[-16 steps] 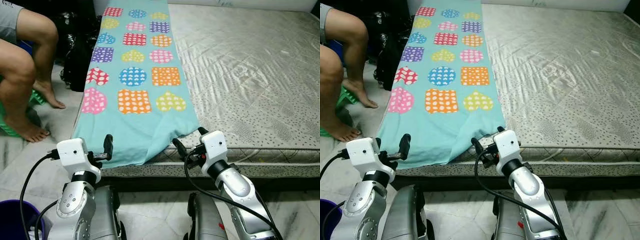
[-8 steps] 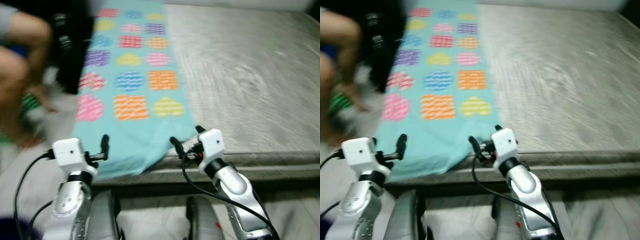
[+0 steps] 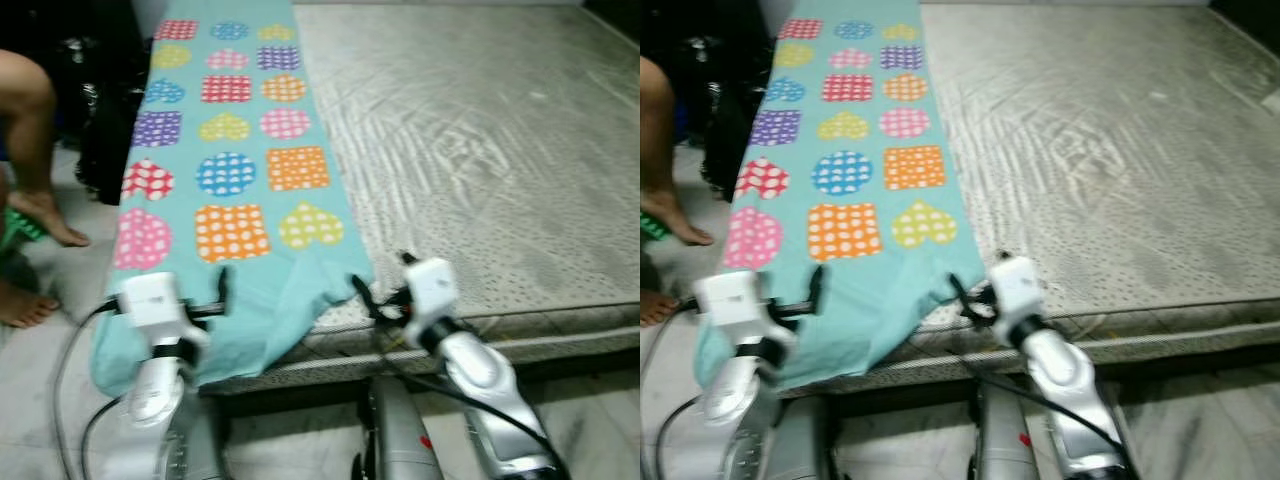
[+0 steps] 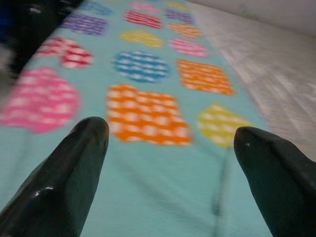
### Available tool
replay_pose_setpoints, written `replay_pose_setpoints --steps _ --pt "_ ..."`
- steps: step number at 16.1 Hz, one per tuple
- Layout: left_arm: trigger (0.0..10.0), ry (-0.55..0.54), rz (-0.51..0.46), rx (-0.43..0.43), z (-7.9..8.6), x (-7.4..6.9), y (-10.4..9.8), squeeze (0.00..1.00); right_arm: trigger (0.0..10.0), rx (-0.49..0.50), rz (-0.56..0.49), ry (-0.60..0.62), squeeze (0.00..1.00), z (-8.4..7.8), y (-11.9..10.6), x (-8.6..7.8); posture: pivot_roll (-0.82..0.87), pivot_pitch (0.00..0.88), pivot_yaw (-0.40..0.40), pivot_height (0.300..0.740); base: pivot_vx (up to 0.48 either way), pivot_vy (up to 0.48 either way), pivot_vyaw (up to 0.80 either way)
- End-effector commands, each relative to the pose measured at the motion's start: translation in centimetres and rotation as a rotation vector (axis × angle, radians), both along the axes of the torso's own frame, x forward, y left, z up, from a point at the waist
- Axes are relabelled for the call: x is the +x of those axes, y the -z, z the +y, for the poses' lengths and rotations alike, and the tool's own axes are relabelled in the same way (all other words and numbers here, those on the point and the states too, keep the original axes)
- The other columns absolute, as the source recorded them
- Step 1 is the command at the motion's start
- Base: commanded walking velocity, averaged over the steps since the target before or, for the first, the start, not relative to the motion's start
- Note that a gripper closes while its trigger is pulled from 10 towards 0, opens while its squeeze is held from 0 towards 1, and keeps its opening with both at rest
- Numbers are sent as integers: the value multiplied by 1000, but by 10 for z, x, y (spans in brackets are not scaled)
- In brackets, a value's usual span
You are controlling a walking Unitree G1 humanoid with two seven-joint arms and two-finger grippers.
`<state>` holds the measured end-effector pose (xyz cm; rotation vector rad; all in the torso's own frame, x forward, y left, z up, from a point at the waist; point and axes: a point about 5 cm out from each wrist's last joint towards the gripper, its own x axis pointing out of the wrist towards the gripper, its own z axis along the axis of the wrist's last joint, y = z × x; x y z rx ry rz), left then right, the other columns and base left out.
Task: Clean up the room
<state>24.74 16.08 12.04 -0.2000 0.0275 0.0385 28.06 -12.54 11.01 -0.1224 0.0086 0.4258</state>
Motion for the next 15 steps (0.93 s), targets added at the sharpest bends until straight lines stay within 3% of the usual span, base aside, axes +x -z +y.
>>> replay_pose_setpoints --steps 1,5,8,12,13,15 --pt "10000 -22 24 14 7 -4 5 0 10000 13 -1 -11 0 5 0 -1 -137 127 -42 550 0 0 0" --pt "10000 -42 32 11 8 -7 6 0 10000 14 44 8 0 6 2 3 -128 132 -48 550 0 0 0" --pt "10000 -46 18 23 9 -14 -1 0 10000 29 177 -17 0 26 12 18 -82 158 -47 550 0 0 0" --pt "10000 -26 53 55 19 -32 -2 0 10000 41 248 -210 0 90 18 25 -12 205 -46 550 0 0 0" --pt "10000 -31 63 46 20 -34 -1 0 10000 47 247 -218 0 94 17 26 -5 212 -47 550 0 0 0" --pt "10000 -27 83 44 20 -38 0 0 10000 74 251 -242 0 122 13 29 21 233 -43 550 0 0 0"
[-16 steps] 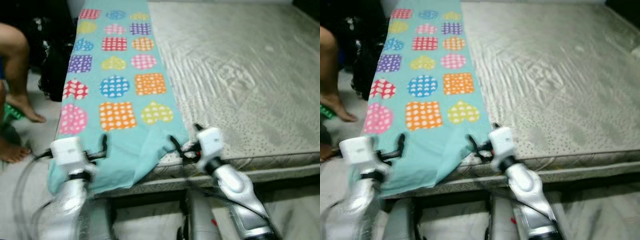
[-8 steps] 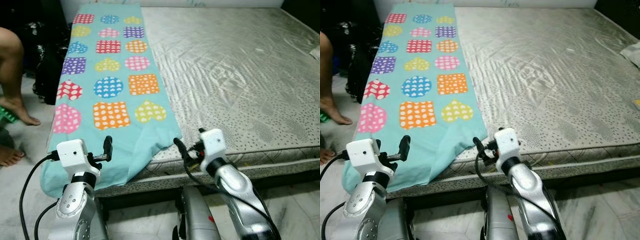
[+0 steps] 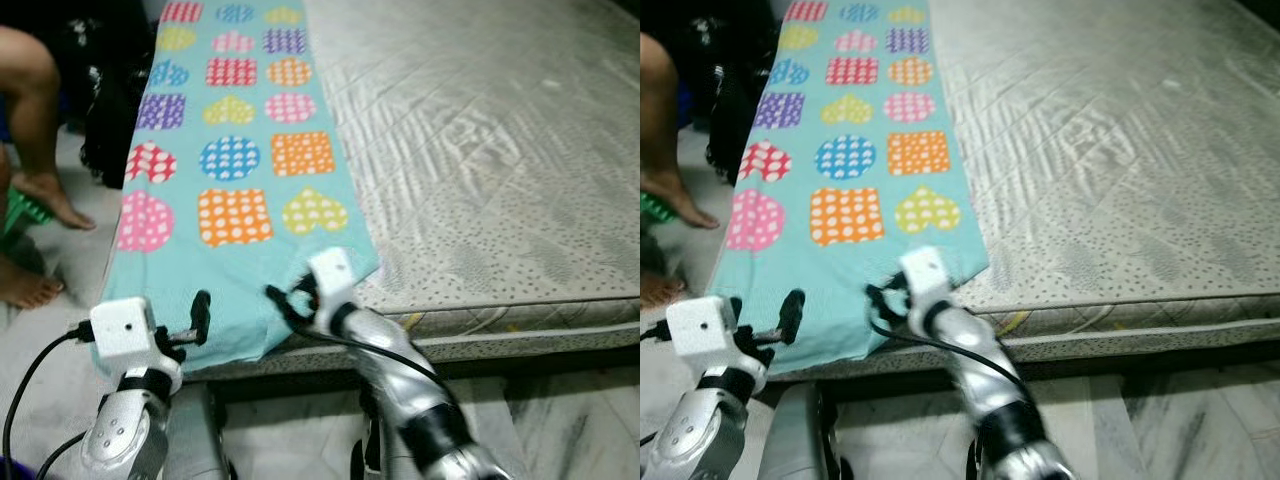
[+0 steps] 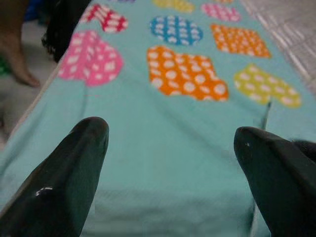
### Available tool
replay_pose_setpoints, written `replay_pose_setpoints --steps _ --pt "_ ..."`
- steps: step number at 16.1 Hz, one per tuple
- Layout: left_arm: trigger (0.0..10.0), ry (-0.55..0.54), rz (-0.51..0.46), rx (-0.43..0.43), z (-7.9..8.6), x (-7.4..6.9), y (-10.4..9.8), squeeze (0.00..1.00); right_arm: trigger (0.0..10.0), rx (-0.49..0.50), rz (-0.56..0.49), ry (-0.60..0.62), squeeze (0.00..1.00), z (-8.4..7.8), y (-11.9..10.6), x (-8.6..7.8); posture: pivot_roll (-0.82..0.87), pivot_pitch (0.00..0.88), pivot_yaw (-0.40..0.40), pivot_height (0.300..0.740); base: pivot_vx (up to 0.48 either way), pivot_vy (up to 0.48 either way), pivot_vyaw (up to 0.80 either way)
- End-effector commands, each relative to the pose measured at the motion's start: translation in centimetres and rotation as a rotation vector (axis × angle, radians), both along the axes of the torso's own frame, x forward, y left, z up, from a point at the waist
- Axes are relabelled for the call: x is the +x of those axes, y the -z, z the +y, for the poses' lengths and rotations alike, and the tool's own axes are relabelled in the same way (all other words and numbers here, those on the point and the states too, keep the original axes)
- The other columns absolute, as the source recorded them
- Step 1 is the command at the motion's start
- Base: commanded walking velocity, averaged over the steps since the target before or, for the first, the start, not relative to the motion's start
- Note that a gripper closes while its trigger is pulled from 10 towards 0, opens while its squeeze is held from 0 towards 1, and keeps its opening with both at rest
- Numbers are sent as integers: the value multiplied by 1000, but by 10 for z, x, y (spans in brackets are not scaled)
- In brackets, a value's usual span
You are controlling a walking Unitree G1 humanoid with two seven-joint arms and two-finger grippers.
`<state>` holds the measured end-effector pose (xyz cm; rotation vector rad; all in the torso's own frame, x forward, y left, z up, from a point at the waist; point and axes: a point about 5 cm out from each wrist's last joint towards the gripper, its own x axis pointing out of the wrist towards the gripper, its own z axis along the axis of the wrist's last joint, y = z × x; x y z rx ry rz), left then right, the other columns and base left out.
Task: Clean up the room
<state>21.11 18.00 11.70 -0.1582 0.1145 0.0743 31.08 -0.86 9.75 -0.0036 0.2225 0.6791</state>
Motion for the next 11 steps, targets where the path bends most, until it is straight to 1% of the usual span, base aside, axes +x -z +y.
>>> replay_pose_setpoints --steps 1,2,3,4,5,7,9,11 --pt "10000 6 -9 9 -1 -3 -6 0 10000 25 2 -15 0 17 -4 0 33 239 -42 550 0 0 0" --pt "10000 8 -8 14 -1 -4 -7 0 10000 39 -5 -13 0 26 -8 1 39 242 -39 550 0 0 0" --pt "10000 9 -5 24 -1 -6 -9 0 10000 37 -23 15 0 36 -12 3 50 248 -34 550 0 0 0" --pt "10000 9 -2 27 0 -7 -10 0 10000 20 -35 34 0 40 -11 5 56 250 -34 550 0 0 0" --pt "10000 10 1 34 1 -7 -11 0 10000 -18 -41 86 0 41 -8 7 58 249 -34 550 0 0 0" --pt "10000 23 -2 47 0 -8 -14 0 10000 -66 -38 144 0 37 -2 11 62 252 -32 550 0 0 0" --pt "10000 33 -3 46 -3 -8 -15 0 10000 -102 -26 183 0 33 2 14 59 249 -32 550 0 0 0" --pt "10000 37 -1 41 -5 -6 -14 0 10000 -118 -21 175 0 38 4 12 56 245 -32 550 0 0 0"
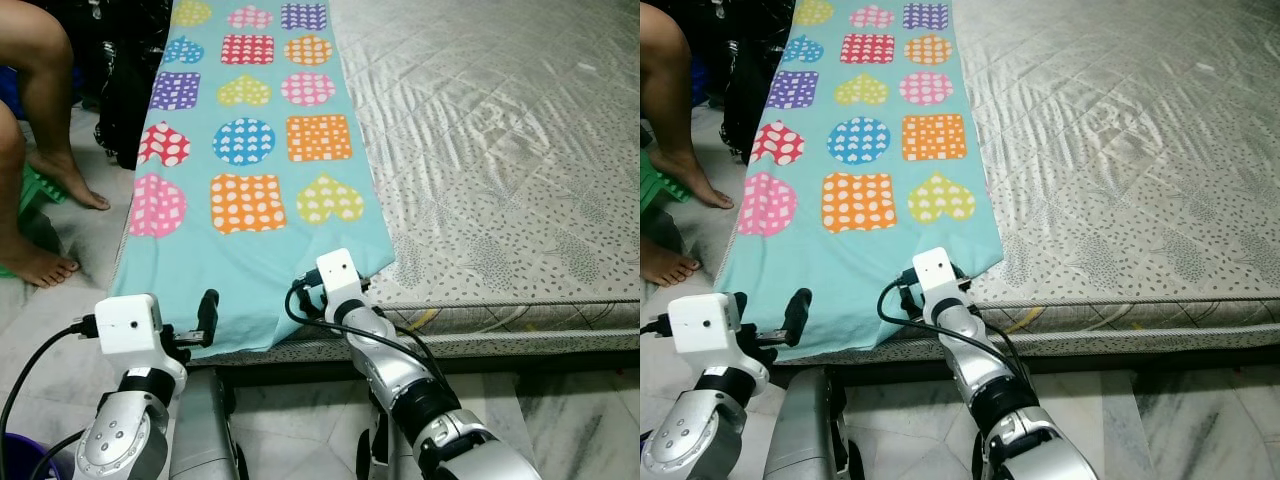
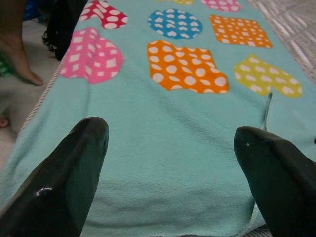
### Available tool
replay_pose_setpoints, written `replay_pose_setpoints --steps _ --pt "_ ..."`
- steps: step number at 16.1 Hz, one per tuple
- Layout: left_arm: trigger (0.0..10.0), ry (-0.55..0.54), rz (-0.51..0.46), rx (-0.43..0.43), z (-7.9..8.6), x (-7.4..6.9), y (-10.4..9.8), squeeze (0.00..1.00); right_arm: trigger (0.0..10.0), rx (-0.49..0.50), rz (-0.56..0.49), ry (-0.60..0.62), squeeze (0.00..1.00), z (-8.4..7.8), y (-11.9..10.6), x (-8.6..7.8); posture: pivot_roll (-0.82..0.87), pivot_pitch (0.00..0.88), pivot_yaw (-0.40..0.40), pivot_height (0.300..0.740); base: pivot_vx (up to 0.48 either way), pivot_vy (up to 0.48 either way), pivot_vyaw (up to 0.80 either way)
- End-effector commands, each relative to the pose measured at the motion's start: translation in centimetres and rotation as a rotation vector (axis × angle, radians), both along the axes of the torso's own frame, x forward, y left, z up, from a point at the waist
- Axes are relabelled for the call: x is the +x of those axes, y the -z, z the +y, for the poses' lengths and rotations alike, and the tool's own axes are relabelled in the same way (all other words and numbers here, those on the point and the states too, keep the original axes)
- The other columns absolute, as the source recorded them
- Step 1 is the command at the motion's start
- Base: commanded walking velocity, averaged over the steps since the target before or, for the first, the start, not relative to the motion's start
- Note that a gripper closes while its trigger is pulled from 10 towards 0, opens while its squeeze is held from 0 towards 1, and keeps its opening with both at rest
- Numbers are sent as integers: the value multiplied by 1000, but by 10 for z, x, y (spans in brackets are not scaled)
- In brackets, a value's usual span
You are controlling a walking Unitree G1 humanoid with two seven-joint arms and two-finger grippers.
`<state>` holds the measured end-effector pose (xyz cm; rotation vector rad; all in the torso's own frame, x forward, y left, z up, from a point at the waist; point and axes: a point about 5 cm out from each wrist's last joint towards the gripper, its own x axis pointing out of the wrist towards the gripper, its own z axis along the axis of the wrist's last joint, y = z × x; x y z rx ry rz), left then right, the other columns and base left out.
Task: Clean up the room
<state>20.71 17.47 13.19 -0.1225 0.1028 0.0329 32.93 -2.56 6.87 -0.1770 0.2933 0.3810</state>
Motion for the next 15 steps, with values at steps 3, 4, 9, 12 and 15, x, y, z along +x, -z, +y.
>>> replay_pose_setpoints --steps 3,4,9,12,15 --pt "10000 -5 9 7 0 0 0 0 0 114 -28 -145 0 68 -25 -13 58 241 -34 550 0 0 0" --pt "10000 -7 8 8 0 0 -1 0 0 115 -25 -147 0 68 -23 -14 59 241 -36 550 0 0 0" --pt "10000 -14 1 11 1 2 -1 0 0 105 -29 -113 0 49 -14 -12 48 240 -35 550 0 0 0" --pt "10000 -9 0 10 0 4 0 0 0 107 -21 -92 0 39 -8 -13 41 238 -29 550 0 0 0" --pt "10000 -5 -4 13 -1 6 -1 0 0 116 -21 -90 0 43 -9 -14 47 236 -25 550 0 0 0"
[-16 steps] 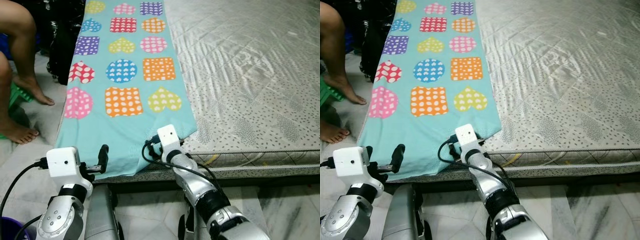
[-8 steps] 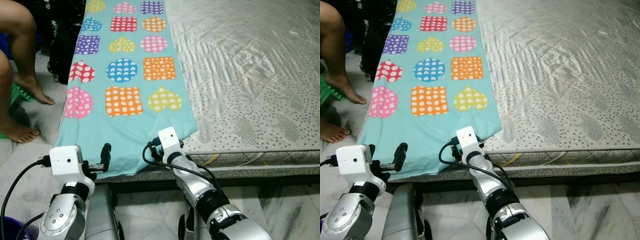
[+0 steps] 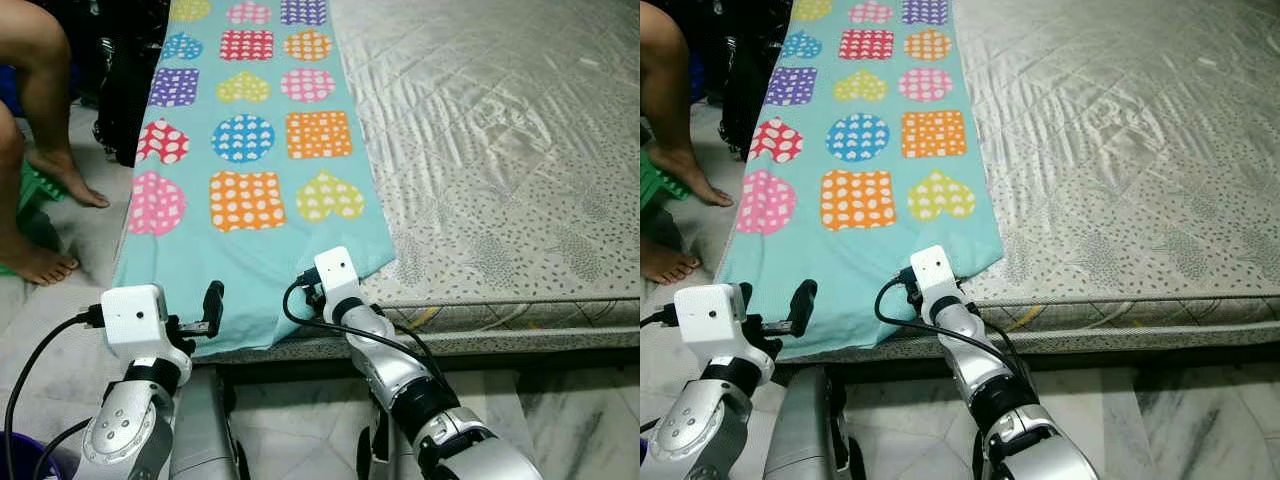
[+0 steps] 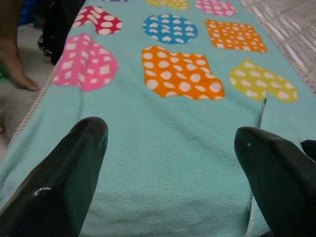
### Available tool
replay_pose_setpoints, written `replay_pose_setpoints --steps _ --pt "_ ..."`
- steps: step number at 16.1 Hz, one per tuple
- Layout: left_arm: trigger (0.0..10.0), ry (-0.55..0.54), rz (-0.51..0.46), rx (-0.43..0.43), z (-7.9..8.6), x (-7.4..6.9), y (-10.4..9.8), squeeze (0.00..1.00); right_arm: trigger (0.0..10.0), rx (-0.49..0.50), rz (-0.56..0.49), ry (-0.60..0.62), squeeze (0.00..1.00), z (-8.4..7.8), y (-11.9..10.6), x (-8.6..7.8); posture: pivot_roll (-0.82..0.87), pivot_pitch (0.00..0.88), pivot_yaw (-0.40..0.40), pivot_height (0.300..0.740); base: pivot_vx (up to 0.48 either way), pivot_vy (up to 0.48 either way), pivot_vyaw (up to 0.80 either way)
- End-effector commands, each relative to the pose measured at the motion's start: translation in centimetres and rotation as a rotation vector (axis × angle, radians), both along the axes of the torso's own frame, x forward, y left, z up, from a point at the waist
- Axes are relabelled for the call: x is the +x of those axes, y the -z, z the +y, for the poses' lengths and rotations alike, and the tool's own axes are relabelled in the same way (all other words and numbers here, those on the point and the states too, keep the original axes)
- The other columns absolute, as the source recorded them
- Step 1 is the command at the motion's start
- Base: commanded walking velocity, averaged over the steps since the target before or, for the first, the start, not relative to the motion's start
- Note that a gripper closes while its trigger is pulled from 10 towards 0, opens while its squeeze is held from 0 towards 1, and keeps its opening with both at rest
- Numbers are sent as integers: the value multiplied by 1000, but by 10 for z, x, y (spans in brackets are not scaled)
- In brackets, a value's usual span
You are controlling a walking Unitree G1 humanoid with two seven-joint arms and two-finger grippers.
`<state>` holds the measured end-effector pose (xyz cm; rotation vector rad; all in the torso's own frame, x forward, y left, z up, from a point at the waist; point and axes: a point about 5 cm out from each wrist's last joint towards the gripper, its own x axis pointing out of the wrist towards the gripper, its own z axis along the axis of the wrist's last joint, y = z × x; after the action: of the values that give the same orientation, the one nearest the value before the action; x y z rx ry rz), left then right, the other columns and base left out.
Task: Clean up the room
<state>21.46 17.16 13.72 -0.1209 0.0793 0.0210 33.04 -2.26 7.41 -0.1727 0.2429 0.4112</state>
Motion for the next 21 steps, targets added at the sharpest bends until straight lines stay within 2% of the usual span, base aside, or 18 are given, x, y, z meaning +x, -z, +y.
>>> replay_pose_setpoints --steps 1,4,9,16,18,20,21 --pt "10000 -17 19 13 3 -1 4 0 0 97 24 -62 0 41 -4 -15 48 235 -26 550 0 0 0" --pt "10000 -19 15 16 3 0 4 0 0 74 25 -89 0 43 -3 -17 49 235 -30 550 0 0 0" --pt "10000 89 -5 -25 -11 -1 1 0 0 43 41 -93 0 40 4 -19 45 226 -27 550 0 0 0" --pt "10000 97 -4 -21 -12 1 3 0 0 14 49 -125 0 39 8 -21 44 207 -30 550 0 0 0" --pt "10000 93 -8 -19 -12 1 3 0 0 59 45 -115 0 33 5 -19 47 201 -33 550 0 0 0" --pt "10000 85 -6 -17 -9 1 3 0 0 112 42 -101 0 11 3 -18 40 197 -32 550 0 0 0" --pt "10000 84 -6 -17 -9 1 4 0 0 111 39 -99 0 6 3 -18 33 198 -31 550 0 0 0"
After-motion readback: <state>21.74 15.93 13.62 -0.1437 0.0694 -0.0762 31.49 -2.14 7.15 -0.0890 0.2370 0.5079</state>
